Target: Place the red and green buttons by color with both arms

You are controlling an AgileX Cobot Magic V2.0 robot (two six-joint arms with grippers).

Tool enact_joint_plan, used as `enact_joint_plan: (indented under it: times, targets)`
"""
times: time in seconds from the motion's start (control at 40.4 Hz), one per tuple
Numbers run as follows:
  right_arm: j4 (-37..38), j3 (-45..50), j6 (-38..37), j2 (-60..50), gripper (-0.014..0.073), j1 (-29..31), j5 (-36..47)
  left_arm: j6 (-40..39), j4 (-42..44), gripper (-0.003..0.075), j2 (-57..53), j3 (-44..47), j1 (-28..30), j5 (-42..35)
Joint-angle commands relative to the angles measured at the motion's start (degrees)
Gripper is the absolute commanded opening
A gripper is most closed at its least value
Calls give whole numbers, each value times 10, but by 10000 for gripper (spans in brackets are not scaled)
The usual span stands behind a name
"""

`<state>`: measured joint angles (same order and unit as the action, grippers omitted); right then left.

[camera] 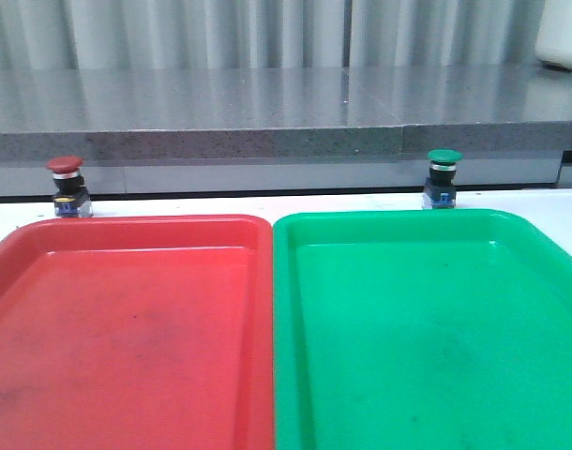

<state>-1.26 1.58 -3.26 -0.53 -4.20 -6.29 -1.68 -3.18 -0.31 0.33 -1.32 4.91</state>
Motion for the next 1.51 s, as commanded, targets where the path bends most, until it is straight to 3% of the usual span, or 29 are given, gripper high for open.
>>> enact_joint_plan:
  times: [0.0,0.669,0.793,1.016,1.239,1.486]
  targets:
    - [2,-4,7,-10,-69,3,46,-3,-5,-20,-9,14,1,-49]
    - [2,-4,7,-10,-69,3,59,-3,-5,-20,-9,14,1,-49]
    - [3,-4,8,-10,-69,3,68,-3,-5,-20,-9,13,1,-86]
    - [2,-66,8,-10,-69,3,32,-3,-9,-20,-7,-61,1,-85]
    - [16,-197,8,21,-69,3,-66,-3,-9,-20,39,-202,1,17]
    - [23,-314,8,128,-69,3,-129,-3,-9,-20,149,-342,1,153]
